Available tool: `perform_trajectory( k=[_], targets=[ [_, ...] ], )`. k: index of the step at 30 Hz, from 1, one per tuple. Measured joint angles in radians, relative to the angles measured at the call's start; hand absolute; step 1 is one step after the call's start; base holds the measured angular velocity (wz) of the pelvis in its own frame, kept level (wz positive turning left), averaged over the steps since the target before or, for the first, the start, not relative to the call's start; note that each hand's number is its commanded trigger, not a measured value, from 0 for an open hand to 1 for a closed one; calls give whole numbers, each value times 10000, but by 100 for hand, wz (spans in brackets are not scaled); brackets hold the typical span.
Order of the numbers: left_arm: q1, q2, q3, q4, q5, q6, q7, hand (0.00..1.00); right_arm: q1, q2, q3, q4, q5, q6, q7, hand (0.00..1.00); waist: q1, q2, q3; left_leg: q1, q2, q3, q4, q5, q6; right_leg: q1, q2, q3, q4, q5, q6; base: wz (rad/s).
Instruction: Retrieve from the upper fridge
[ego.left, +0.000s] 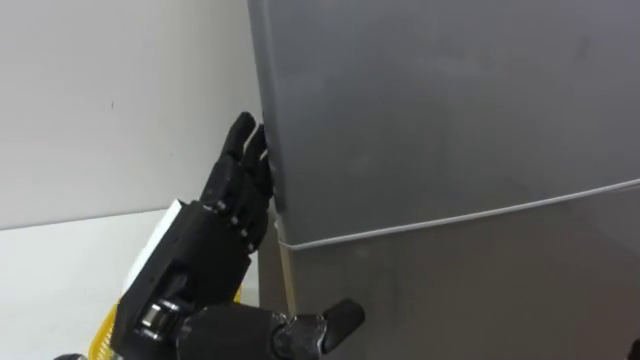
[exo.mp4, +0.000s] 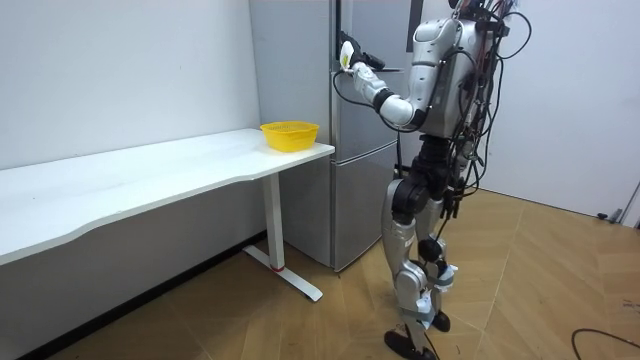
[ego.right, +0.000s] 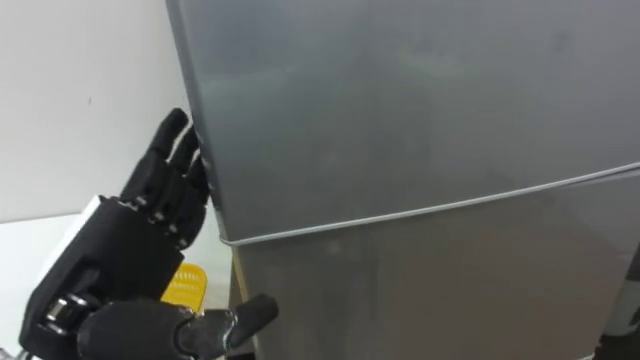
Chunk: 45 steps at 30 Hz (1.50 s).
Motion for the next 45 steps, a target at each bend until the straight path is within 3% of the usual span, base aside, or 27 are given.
perform_trajectory(
  k=[15, 18, 19, 25, 26, 27, 28, 45],
  targets=[
    [0, 165, -10, 57, 1, 177, -214, 0, -186, -22, 17, 2, 4, 0, -275, 0, -8, -125, 21, 17, -3, -1, 1, 0, 0, 29, -5, 0, 5, 0, 0, 0],
    [0, 205, -8, 56, 1, 177, -223, 85, -187, -26, 25, 3, 6, 0, -314, 0, -4, -123, 20, 14, -3, -1, 1, 0, 0, 29, -4, -2, 1, 0, 0, 0],
    [0, 221, -7, 56, 1, 176, -223, 100, -187, -27, 35, 3, 6, 0, -317, 0, -3, -122, 20, 11, -2, -1, 1, 0, 0, 29, -4, -4, -1, 0, 0, 0],
    [0, 273, 276, 79, 1, 178, -128, 100, -188, -28, 78, 3, 4, 1, -352, 0, 36, -120, 20, -15, -3, -5, 1, 0, 0, 21, -5, -15, -12, 0, 1, 1],
    [0, 261, 385, 80, 0, 177, -40, 67, -187, -28, 94, 3, -18, 1, -358, 0, 43, -114, 16, -23, -5, -4, 1, 0, 0, 21, -5, -15, -14, 0, 1, 4],
    [0, 269, 422, 79, -2, 177, 14, 27, -187, -27, 96, 3, -41, 0, -359, 0, 45, -97, 5, -22, -7, -4, 1, 0, 0, 21, -5, -15, -16, -1, 2, 4],
    [0, 266, 435, 79, -22, 175, 120, 0, -187, -28, 100, 3, -54, 1, -370, 0, 61, -112, 14, -25, -11, -4, 0, 0, 0, 25, -9, -17, -17, -2, 4, 0],
    [165, 399, 186, 72, -1870, 172, 21, 0, -195, -66, 104, 29, -85, -6, -349, 0, 70, 0, 44, -36, -21, -5, 13, 0, 0, 19, -21, -26, -15, 2, 20, 0]
  ],
)
